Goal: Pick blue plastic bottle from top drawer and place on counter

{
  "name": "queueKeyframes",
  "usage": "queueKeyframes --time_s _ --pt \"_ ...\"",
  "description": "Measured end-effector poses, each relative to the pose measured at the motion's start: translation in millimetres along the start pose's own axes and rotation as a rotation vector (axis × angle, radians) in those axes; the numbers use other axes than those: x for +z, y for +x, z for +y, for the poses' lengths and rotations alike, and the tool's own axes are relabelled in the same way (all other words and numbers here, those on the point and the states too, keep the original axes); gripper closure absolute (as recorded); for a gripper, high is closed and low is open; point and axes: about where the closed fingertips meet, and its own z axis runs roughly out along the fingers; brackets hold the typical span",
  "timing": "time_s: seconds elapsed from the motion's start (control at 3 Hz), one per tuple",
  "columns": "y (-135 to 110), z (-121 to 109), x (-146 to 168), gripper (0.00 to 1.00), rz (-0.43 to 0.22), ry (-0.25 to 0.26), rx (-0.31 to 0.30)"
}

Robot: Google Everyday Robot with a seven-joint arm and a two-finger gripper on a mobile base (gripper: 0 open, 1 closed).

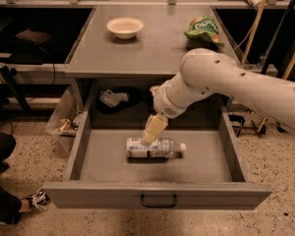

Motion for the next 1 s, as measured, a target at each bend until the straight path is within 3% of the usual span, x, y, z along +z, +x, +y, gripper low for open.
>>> queueKeyframes --time_s 0.33,0.67,1.0 --pt "20.7 9.0 37.5 0.00 0.014 -0.072 0.058" --pt "59.2 30.8 91.0 0.00 0.035 -0.173 0.159" --pt "59.2 30.9 91.1 0.00 0.035 -0.173 0.159"
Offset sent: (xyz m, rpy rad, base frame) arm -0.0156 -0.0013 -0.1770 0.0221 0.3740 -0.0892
